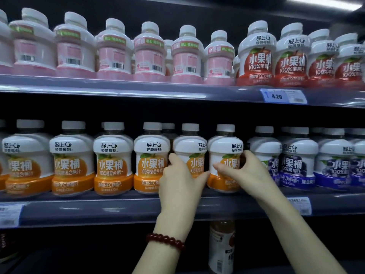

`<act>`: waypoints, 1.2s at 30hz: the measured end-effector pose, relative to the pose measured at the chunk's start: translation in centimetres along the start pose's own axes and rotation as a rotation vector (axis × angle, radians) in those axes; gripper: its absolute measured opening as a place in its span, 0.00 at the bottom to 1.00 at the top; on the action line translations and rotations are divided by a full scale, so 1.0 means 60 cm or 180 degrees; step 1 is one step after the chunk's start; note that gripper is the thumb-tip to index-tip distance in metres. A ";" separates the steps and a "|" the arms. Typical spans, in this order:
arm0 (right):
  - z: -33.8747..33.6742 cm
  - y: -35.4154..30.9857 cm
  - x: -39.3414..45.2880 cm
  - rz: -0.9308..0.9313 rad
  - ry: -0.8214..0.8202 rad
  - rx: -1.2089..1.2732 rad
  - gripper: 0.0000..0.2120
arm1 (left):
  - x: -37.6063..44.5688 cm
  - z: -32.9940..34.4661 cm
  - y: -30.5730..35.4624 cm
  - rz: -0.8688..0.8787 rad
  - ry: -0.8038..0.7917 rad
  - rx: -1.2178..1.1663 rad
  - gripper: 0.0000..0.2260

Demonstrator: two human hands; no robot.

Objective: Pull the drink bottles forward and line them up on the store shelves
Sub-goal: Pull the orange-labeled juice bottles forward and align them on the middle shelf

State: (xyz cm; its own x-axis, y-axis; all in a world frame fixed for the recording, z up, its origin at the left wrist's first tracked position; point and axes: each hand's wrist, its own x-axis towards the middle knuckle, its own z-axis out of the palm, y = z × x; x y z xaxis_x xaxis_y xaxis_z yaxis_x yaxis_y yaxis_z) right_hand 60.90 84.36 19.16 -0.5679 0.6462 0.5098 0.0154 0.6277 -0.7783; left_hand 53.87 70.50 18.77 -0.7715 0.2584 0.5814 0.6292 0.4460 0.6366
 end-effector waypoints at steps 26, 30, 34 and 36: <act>0.002 -0.005 -0.013 -0.0292 0.0205 -0.0333 0.34 | -0.006 -0.007 -0.018 0.0342 -0.0011 0.0275 0.21; 0.008 -0.005 -0.015 -0.0318 0.0202 -0.0333 0.35 | -0.010 -0.011 -0.024 0.0416 -0.0031 -0.0015 0.19; 0.009 -0.004 -0.014 -0.0315 0.0208 -0.0420 0.36 | -0.025 0.004 -0.036 0.0556 0.0375 0.0100 0.19; 0.009 -0.005 -0.015 -0.0329 0.0212 -0.0469 0.36 | -0.028 0.010 -0.042 0.0615 0.0569 -0.0067 0.22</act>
State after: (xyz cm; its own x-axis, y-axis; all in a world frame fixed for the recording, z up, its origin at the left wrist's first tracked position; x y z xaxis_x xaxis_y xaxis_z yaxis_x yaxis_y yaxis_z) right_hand 60.94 83.34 18.73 -0.5170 0.5991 0.6113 0.0830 0.7459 -0.6609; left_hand 53.48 69.47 15.88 -0.6089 0.1808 0.7723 0.7665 0.3848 0.5142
